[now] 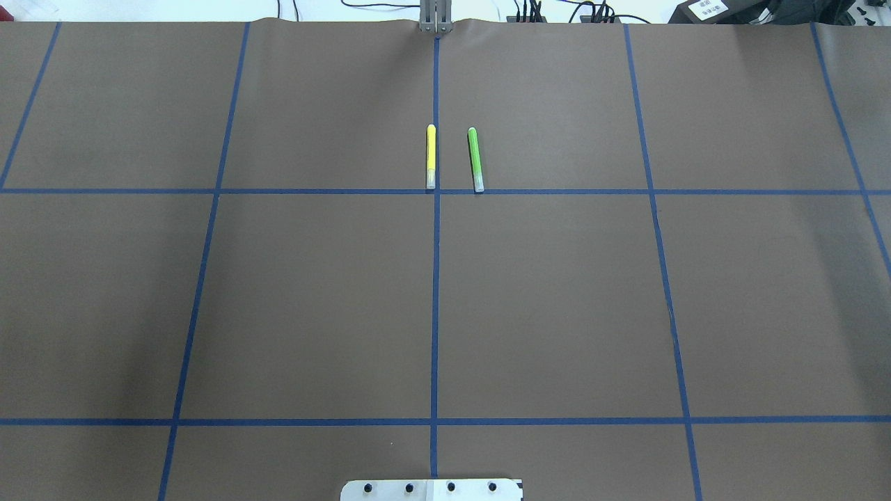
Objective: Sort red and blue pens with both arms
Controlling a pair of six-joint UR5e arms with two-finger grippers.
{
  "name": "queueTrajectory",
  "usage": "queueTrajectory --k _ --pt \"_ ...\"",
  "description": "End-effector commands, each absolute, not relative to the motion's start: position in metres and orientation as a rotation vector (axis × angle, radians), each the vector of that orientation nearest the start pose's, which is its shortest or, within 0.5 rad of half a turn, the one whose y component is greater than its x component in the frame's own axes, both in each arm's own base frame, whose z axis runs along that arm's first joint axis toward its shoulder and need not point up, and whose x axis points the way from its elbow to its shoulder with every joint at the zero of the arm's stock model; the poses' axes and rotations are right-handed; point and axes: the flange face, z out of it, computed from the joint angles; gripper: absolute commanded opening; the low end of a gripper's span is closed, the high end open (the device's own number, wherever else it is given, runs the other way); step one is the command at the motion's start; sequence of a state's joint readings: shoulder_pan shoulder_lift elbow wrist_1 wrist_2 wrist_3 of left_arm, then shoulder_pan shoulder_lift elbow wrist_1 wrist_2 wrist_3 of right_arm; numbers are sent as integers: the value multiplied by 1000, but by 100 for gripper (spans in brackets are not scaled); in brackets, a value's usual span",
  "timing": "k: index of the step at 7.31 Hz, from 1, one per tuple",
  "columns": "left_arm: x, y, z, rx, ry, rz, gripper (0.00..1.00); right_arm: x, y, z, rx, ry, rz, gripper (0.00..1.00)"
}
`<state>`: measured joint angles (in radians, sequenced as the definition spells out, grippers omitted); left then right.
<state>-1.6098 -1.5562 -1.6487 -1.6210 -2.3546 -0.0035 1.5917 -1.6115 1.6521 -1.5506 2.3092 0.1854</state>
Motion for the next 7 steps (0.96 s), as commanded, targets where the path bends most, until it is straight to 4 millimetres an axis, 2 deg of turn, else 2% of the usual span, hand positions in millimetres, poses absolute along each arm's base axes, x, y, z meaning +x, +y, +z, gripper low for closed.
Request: queueTrajectory --k 1,5,7 --pt "-50 -495 618 131 782 27 100 52 -487 631 19 -758 200 100" --pt "-50 -493 622 126 781 27 100 45 -484 626 -9 -851 198 100" --pt "-50 -493 623 125 781 27 100 44 -486 617 2 -870 194 100"
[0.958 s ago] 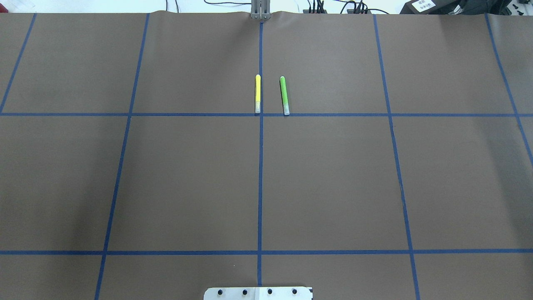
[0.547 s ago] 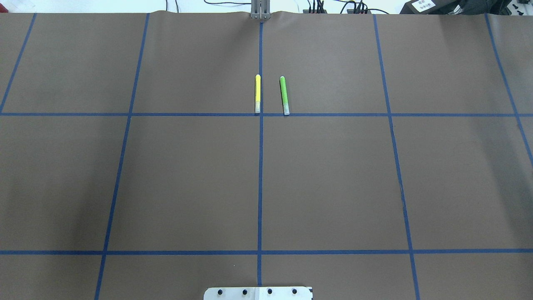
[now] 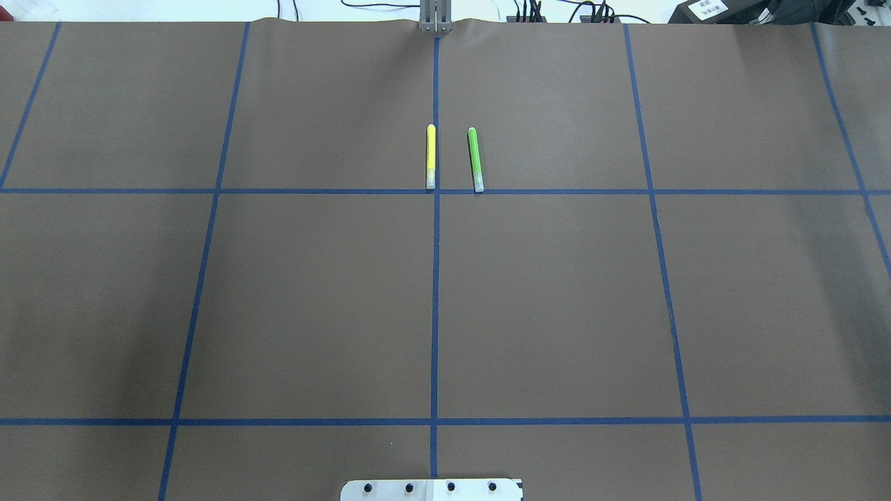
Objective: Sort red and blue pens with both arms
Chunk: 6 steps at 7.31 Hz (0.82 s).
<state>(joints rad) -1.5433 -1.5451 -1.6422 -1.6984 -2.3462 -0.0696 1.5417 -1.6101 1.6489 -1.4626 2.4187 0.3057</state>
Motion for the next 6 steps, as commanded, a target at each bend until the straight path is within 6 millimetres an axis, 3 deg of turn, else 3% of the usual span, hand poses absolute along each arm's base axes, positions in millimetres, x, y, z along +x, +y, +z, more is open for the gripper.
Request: queueTrajectory --k 1,6 --pt "-50 -493 624 123 781 25 100 44 -489 614 10 -869 189 100" --pt "-50 -493 631 113 781 21 100 45 -491 614 13 -859 190 100"
